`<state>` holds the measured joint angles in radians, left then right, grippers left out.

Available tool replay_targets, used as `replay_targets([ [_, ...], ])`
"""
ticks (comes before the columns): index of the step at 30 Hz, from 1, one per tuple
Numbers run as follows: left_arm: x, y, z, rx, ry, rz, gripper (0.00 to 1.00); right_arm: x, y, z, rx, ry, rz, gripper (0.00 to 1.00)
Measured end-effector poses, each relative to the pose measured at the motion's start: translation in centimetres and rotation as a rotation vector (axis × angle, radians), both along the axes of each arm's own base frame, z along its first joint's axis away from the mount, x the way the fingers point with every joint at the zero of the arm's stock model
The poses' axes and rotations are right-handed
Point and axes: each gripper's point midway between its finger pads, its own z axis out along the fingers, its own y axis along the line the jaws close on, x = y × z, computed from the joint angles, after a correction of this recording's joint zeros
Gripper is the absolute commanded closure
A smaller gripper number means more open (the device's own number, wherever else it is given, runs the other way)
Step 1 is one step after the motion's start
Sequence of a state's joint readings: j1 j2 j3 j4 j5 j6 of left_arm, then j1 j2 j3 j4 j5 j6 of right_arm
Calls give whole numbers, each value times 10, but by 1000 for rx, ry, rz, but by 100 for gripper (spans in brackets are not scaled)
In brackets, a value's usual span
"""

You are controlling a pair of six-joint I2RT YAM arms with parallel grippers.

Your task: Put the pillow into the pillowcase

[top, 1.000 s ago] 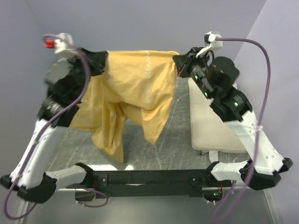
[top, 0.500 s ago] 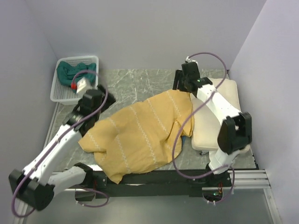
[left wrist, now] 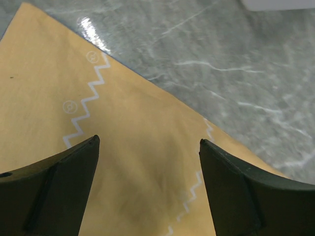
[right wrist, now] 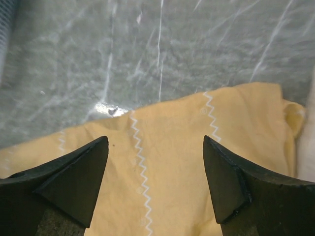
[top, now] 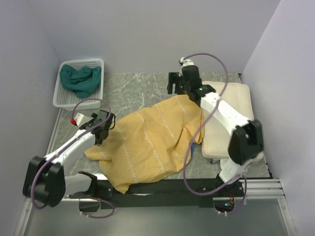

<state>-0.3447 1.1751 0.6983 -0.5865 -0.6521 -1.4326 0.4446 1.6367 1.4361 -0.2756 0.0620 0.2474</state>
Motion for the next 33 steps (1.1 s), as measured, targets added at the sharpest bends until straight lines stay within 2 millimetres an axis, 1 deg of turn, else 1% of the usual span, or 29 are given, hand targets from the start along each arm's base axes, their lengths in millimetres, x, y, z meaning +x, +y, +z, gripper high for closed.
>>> replay_targets([
  [2,2,3,-15,5,44,31,16,17,13,-35,-33,64,37,16],
  [5,8,5,-33,10,91,63,18,31,21,-76,-67,136,62,15],
  [8,14,5,-45,8,119,79,22,37,26,-94,-85,173,77,15],
  [11,21,5,-56,3,142,87,30,50,32,-92,-83,161,85,13],
  [14,27,7,-60,5,145,95,47,61,37,-87,-77,139,88,12],
  [15,31,7,-61,4,142,95,59,64,39,-85,-74,133,89,11],
  [17,36,7,-63,6,139,103,74,72,42,-87,-70,130,89,10],
  [19,42,8,-66,12,137,101,99,79,43,-96,-72,138,87,10],
  [21,45,8,-67,17,132,102,99,83,44,-107,-80,155,85,10],
  [23,48,9,-66,22,127,103,99,85,43,-125,-96,185,78,10],
  [26,47,11,-65,35,138,100,99,83,37,-147,-126,230,60,9],
  [29,45,17,-58,72,156,97,99,78,29,-160,-147,262,40,9],
  [31,51,21,-40,102,139,89,99,77,25,-164,-153,270,25,9],
  [33,68,22,-10,124,85,83,99,75,20,-169,-158,281,10,9],
])
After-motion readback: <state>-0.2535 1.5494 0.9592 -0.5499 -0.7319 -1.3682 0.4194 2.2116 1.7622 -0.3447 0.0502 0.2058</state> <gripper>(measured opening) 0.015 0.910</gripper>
